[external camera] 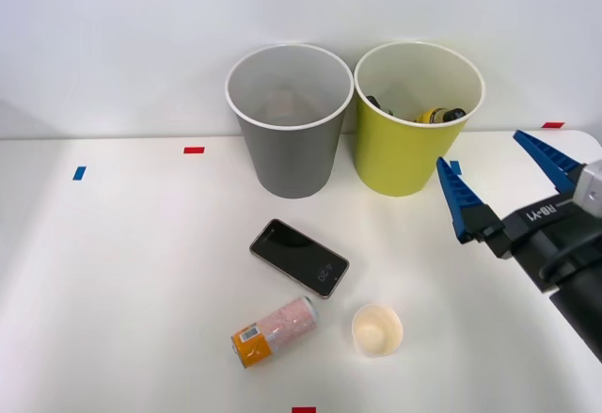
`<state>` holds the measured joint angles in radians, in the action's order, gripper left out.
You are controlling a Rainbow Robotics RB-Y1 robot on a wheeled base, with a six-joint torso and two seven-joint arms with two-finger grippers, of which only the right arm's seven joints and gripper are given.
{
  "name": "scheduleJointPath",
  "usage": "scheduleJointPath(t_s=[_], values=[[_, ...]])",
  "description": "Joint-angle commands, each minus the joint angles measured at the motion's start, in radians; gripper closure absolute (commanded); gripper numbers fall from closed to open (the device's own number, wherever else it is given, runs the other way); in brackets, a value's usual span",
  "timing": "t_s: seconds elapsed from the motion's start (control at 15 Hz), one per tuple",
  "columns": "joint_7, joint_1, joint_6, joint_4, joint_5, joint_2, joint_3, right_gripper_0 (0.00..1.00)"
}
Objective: Put cans in the gray bin, plastic bottles in the light green bin
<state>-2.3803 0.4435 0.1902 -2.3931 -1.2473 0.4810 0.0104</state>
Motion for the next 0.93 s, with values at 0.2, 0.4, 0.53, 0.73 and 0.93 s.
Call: scheduleJointPath(t_s=[0.2,0.4,0.53,0.73,0.93], values=[[-0.031,0.187,-0.186,-0.035,0.172,-0.151,0.08,0.0],[-0.036,0.235,-0.186,-0.037,0.243,-0.269,0.079,0.0],[-0.039,0.258,-0.186,-0.037,0.243,-0.289,0.069,0.0],[-0.053,0.29,-0.187,-0.037,0.252,-0.305,0.057,0.0],[-0.053,0.296,-0.201,-0.037,0.342,-0.331,0.06,0.0]])
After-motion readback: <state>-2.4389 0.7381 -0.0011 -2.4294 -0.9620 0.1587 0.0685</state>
